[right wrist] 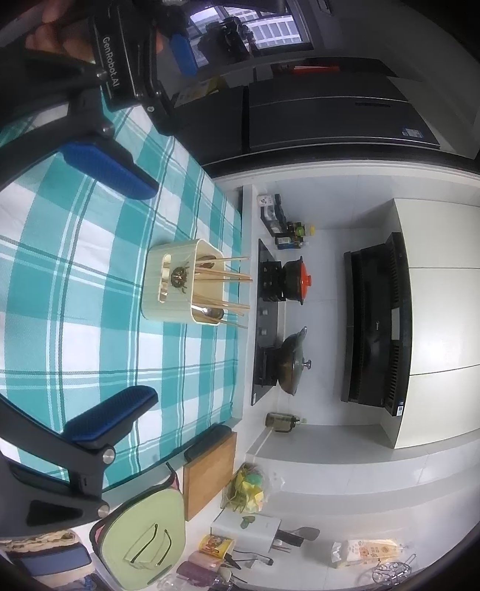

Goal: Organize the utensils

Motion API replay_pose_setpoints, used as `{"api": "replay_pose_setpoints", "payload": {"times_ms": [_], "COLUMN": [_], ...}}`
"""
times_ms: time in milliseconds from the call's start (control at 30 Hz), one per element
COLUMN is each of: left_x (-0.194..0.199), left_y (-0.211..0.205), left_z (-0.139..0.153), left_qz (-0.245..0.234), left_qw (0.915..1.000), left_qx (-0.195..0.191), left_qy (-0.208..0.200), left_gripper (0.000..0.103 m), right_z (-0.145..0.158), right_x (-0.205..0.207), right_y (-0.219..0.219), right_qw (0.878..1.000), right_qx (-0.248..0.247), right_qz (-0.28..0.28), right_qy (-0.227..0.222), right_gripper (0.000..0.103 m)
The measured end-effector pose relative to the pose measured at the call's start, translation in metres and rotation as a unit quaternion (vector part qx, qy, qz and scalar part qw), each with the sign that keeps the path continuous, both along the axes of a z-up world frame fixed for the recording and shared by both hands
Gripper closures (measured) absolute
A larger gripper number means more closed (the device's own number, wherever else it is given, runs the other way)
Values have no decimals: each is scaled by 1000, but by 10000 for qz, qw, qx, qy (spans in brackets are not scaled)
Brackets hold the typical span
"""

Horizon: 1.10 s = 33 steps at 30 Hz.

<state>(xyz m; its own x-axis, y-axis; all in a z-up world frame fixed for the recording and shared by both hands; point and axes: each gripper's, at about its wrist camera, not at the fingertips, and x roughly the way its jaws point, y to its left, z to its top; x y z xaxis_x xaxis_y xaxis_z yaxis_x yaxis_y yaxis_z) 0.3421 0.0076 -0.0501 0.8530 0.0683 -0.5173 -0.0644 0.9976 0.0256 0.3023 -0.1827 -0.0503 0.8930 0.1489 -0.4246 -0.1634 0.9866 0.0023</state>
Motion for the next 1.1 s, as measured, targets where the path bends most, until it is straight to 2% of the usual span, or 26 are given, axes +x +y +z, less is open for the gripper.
{"api": "replay_pose_setpoints", "payload": {"times_ms": [433,1100], "left_x": [2,1], "left_y": [-3,-3], "left_z": [-2,-2], "left_qz": [-19,-85], "left_qw": [9998,9996], "left_qx": [34,45], "left_qy": [203,264], "left_gripper": [0,0], "right_z": [3,8], "right_x": [-4,-7], "right_y": [6,11], "right_qw": [9999,9998], "right_qx": [-147,-217], "right_qz": [-2,17], "right_qy": [40,-3], "right_gripper": [1,1]}}
